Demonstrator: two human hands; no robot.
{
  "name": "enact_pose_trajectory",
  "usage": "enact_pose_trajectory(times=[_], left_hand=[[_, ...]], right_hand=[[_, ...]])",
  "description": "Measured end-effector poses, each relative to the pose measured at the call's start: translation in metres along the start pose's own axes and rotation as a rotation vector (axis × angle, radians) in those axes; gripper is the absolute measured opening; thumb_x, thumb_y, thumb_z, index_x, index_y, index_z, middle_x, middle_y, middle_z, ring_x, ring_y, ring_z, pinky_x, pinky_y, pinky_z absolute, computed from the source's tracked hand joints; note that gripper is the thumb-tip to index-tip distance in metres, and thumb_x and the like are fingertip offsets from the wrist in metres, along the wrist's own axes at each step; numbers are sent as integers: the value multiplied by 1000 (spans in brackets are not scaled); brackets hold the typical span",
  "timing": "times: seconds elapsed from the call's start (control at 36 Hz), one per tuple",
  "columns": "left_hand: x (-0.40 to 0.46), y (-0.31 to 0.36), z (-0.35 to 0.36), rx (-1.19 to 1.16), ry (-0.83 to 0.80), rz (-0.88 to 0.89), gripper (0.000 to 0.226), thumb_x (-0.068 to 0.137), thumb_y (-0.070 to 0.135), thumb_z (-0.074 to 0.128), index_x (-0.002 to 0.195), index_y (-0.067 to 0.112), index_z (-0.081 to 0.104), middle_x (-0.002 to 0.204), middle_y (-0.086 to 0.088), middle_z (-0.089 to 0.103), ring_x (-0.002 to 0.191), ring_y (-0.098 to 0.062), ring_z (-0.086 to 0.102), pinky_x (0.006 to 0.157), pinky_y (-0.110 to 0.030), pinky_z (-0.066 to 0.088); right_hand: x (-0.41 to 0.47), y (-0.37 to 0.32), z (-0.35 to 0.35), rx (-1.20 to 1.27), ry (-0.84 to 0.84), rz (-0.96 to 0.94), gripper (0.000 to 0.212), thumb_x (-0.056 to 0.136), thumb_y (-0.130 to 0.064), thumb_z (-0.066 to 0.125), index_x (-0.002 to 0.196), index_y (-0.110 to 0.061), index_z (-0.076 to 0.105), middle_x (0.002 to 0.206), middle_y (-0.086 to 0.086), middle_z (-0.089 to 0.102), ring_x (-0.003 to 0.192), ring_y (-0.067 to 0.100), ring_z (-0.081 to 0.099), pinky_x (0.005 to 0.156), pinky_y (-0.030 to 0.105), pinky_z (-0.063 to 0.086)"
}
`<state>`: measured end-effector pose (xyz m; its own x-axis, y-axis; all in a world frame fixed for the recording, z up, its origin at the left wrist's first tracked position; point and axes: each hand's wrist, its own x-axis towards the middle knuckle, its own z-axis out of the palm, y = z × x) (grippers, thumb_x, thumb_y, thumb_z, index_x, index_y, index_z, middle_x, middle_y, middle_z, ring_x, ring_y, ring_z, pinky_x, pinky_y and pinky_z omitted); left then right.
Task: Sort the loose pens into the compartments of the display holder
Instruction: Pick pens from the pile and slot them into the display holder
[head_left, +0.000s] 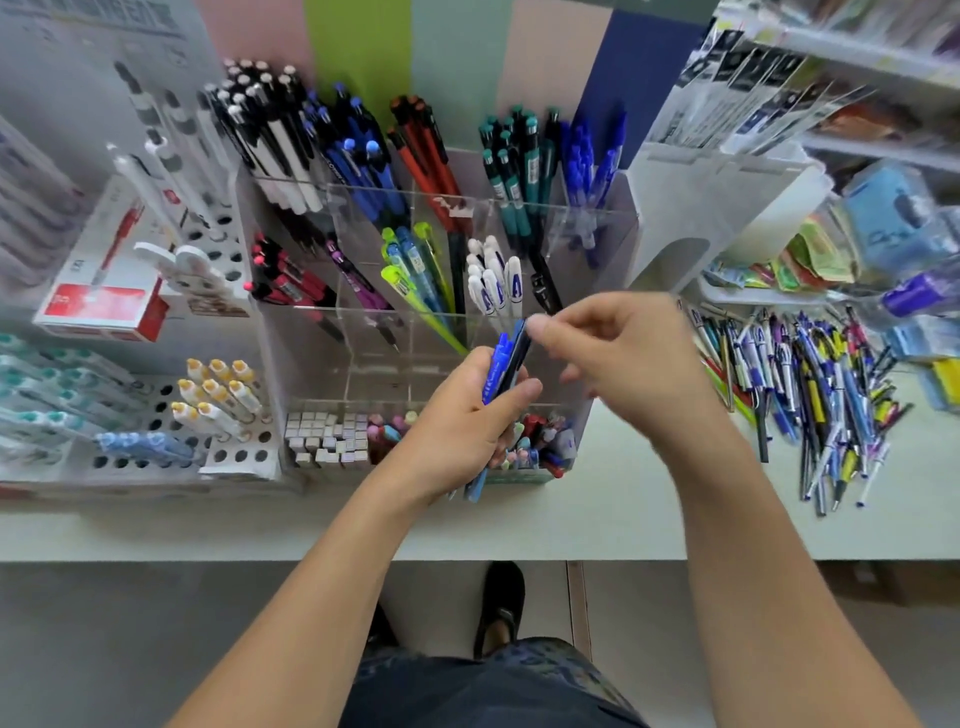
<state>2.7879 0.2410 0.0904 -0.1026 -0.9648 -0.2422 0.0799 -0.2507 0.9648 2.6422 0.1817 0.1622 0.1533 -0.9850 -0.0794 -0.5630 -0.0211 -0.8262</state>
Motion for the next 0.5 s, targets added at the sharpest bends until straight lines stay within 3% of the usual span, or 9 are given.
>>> enact_pose_trajectory(times=[0.17, 0.25, 0.31, 0.39, 0.44, 0.5], left_hand=[[5, 0, 6, 129, 37, 32, 34, 98, 38, 63, 106, 8, 48, 67, 1, 43, 54, -17, 41, 49, -34, 36], [4, -1, 8, -64, 40, -27, 27, 103, 39, 53, 98, 13, 47, 71, -5, 40, 49, -15, 33, 42, -26, 31], [3, -1, 8, -199, 69, -66, 24, 105, 38, 49, 90, 20, 49, 74, -8, 38, 48, -13, 32, 40, -22, 28], [2, -3, 6, -263, 72, -95, 23, 107, 31, 47, 88, 20, 50, 71, -1, 47, 46, -12, 34, 40, -20, 27], [0, -2, 4, -287, 73, -109, 20, 107, 29, 47, 93, 17, 53, 74, 1, 54, 47, -12, 37, 40, -20, 27], [0, 0, 3, -331, 88, -125, 18, 106, 29, 50, 95, 16, 57, 78, 1, 57, 47, -11, 38, 39, -20, 28]], right_hand=[[0, 14, 18, 258, -72, 206, 27, 94, -21, 73, 81, 2, 74, 65, 11, 67, 56, 19, 57, 51, 26, 47], [-2, 12, 15, 269, -62, 197, 22, 96, -13, 67, 79, -1, 73, 61, 7, 66, 54, 17, 62, 48, 24, 48], [-6, 7, 7, 332, 31, 135, 18, 96, -9, 66, 80, -6, 72, 59, 4, 64, 52, 15, 64, 47, 23, 49], [-9, -5, -26, 391, 361, -96, 13, 100, -9, 61, 90, -7, 70, 65, 0, 66, 56, 16, 66, 53, 27, 56], [-5, -12, -45, 293, 542, -296, 14, 103, -12, 56, 103, -5, 69, 77, 2, 68, 62, 18, 68, 60, 33, 58], [6, -14, -49, 131, 569, -445, 17, 103, -14, 53, 108, -8, 68, 87, 3, 69, 69, 20, 70, 63, 35, 59]])
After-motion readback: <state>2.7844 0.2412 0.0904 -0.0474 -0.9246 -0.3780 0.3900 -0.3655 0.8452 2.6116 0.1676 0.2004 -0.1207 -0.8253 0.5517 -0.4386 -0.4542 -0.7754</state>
